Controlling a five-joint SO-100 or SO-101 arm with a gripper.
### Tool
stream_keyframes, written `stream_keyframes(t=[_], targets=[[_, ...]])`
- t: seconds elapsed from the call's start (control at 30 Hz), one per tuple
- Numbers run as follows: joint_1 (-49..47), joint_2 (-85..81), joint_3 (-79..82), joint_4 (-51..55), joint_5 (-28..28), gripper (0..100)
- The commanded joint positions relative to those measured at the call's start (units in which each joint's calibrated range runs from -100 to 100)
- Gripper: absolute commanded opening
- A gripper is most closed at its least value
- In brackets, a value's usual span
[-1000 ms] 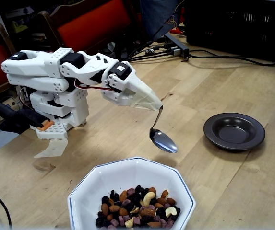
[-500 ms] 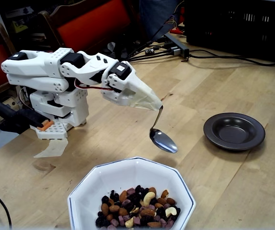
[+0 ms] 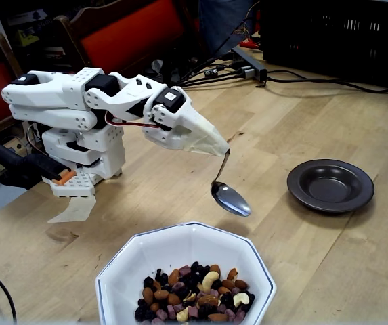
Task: Use spoon to transfer food from the white bowl to brown plate
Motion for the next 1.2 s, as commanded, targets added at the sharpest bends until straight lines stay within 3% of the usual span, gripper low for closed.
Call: stream_keyframes(t=[0.0,0.47,0.83,1.03,1.17], targets=[[-0.3,0.25,-5.48,-0.09,0.15,2],[-0.3,1.1,-16.63,0.07,0.15,2],[0.22,23.7,-34.95,-0.64,0.15,2],[0.22,30.11,-37.96,-1.35,-0.2,2],[0.29,31.57,-37.16,-7.36,-0.2,2]])
